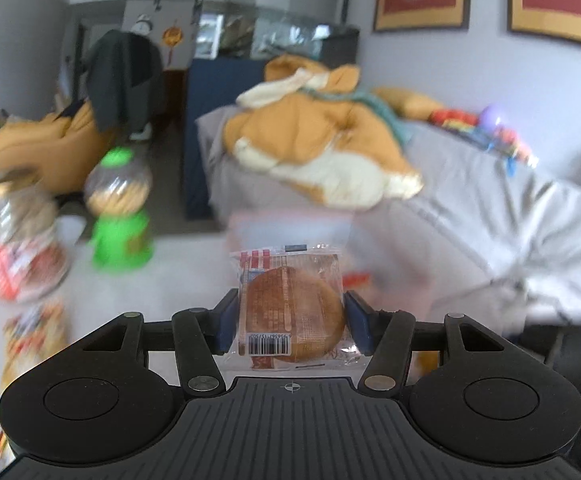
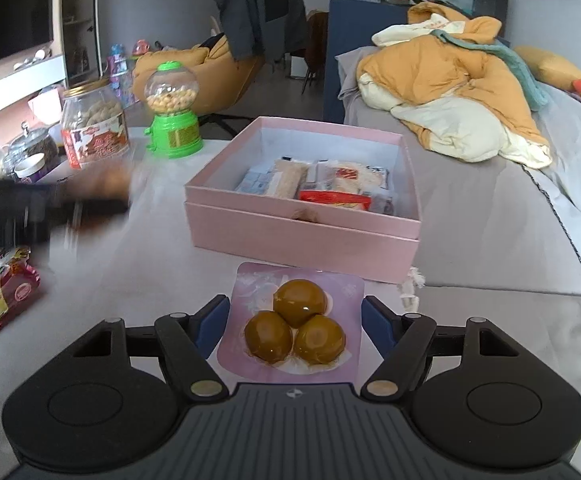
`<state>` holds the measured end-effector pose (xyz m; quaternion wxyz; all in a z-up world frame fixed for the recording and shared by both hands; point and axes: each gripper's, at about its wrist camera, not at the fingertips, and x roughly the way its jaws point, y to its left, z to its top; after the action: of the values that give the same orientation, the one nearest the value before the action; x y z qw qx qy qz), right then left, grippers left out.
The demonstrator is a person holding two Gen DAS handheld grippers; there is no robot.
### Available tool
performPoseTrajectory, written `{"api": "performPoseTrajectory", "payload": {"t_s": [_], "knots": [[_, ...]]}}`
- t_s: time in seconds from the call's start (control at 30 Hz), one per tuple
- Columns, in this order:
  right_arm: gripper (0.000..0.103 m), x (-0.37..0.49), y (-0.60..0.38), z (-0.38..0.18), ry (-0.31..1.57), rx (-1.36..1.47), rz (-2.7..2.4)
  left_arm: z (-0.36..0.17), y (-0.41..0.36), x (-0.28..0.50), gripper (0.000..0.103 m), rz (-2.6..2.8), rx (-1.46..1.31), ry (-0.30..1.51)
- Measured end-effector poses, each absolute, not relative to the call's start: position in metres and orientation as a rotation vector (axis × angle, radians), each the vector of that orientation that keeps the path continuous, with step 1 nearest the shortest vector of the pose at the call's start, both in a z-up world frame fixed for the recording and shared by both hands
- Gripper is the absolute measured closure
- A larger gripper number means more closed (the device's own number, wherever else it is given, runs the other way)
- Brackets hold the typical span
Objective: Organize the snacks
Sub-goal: 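Drop the wrapped bread into the pink box with the left tool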
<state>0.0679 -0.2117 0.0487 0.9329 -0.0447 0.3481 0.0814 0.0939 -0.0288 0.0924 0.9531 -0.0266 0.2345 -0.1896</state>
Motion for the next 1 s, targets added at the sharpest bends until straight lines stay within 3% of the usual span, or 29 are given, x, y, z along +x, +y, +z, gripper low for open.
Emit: {"api": "performPoseTrajectory", "payload": {"t_s": [0.1,0.3,0.6,0.8,0.9,1.0], "knots": [[0.03,0.068,-0.215,0.049,0.699,-0.09,0.153,0.106,-0.046,0.14,0.042,-0.416,-0.104,0.446],[0.03,0.072,-0.22,0.052,0.688,-0.086,0.131,0.079,-0.058,0.21,0.044,-0.449,-0.267,0.603],[0.03,0.085,-0.223,0.053,0.699,-0.082,0.125,0.07,-0.024,0.14,0.044,-0.332,-0.078,0.605],[0.03,0.126,-0.224,0.119,0.563,-0.038,0.122,0.056,0.001,0.109,0.044,-0.279,-0.045,0.665],[0.025,0.174,-0.22,0.149,0.511,0.002,0.143,0.055,0.018,0.109,0.044,-0.25,-0.072,0.686],[0.025,0.216,-0.201,0.148,0.562,-0.062,0.116,0.051,0.038,0.107,0.044,-0.227,-0.082,0.698]]}}
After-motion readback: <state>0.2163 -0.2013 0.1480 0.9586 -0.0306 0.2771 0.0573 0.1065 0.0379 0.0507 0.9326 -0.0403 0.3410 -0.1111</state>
